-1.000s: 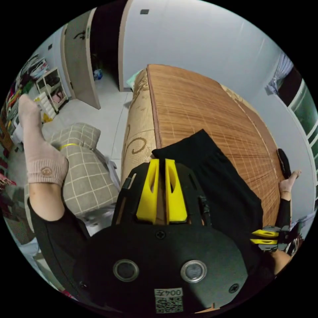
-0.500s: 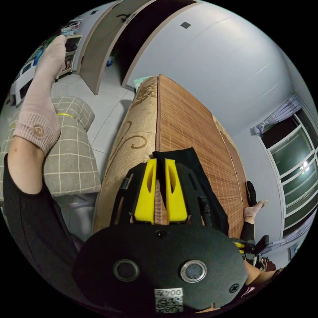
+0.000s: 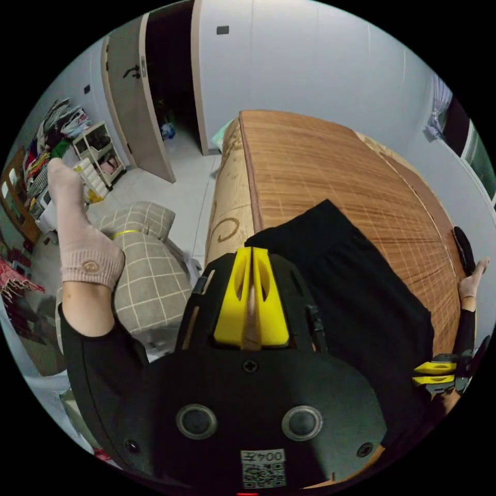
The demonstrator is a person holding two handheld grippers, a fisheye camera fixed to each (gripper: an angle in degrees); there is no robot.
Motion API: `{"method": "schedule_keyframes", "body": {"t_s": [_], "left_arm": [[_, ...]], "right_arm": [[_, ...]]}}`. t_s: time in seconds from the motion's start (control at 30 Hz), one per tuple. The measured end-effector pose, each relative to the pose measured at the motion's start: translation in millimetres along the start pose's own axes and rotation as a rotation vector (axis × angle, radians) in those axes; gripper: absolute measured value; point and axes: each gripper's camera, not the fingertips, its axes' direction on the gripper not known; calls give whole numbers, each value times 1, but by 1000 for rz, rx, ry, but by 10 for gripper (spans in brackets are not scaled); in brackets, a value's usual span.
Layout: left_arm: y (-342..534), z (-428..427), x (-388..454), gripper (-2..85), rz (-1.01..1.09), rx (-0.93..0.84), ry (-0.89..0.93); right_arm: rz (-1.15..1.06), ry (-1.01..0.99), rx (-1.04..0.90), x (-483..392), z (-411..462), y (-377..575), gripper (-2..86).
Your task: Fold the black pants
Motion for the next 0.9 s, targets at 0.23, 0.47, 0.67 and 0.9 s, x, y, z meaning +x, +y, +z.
{"method": "schedule_keyframes", "body": {"t_s": [0.23, 0.47, 0.67, 0.9], "left_arm": [[-5, -37, 32, 41, -111, 67, -5], [18, -52, 157, 79, 36, -32, 112], [30, -19, 217, 120, 65, -115, -54], [-10, 5, 274, 123, 196, -105, -40]], "right_arm": [[19, -51, 16, 22, -32, 10, 74], [228, -88, 171, 81, -123, 35, 88], [343, -64, 235, 109, -203, 76, 95], [391, -21, 240, 132, -274, 110, 114]]}}
